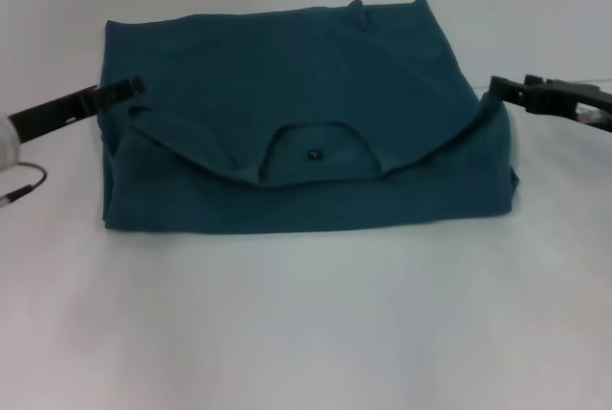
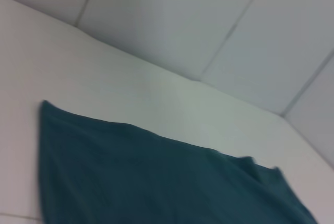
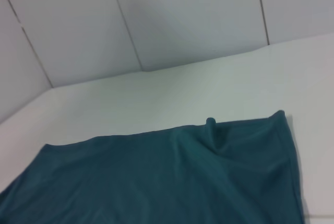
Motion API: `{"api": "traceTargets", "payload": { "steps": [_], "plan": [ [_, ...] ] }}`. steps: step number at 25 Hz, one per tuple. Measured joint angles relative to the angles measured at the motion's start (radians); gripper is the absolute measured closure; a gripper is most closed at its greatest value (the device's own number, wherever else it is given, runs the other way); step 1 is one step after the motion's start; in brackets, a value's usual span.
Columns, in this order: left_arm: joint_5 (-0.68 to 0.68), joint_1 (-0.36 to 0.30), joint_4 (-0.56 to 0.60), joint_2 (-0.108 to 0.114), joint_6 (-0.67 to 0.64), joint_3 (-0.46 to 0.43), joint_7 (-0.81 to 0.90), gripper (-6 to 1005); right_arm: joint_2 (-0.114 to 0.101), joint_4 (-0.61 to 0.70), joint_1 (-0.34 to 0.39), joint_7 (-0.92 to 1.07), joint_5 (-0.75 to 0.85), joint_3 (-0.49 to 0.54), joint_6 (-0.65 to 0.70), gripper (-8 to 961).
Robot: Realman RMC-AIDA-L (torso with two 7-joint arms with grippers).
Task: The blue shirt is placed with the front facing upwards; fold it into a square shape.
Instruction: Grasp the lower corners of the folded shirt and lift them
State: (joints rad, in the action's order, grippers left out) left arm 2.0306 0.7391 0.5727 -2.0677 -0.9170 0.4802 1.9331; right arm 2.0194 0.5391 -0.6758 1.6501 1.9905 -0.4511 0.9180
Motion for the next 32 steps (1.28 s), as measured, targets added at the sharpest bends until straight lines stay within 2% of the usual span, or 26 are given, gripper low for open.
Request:
{"api": "traceTargets", "payload": {
  "steps": [2,3,4,8,12,17,26,32],
  "plan": [
    [-0.008,-0.020,0.016,-0.001,-0.044,0.001,0.000,106,-0.003,0.021,0.032,0.022,0.001,-0.001,0.056,298],
    [-0.014,-0.032,0.027,-0.002,-0.070,0.002,-0.001,65,-0.012,0.028,0.058,0.035,0.008,-0.005,0.109,299],
    [-0.019,-0.046,0.039,-0.004,-0.100,0.003,-0.003,65,-0.012,0.028,0.058,0.035,0.008,-0.005,0.109,300],
    [-0.023,-0.087,0.080,-0.017,-0.179,0.008,-0.016,66,-0.038,0.029,0.096,0.070,0.020,-0.027,0.189,304],
    [-0.020,-0.119,0.103,-0.028,-0.191,0.017,-0.042,67,-0.057,0.030,0.108,0.139,0.063,-0.047,0.230,307],
    [-0.011,-0.133,0.106,-0.030,-0.187,0.024,-0.088,67,-0.077,0.039,0.096,0.277,0.168,-0.054,0.249,312],
    [-0.008,-0.139,0.105,-0.040,-0.134,0.100,-0.120,69,-0.086,0.070,0.085,0.470,0.305,-0.081,0.248,320],
    [-0.007,-0.132,0.103,-0.042,-0.115,0.133,-0.128,70,-0.065,0.059,0.067,0.474,0.307,-0.082,0.228,326]
  ]
}}
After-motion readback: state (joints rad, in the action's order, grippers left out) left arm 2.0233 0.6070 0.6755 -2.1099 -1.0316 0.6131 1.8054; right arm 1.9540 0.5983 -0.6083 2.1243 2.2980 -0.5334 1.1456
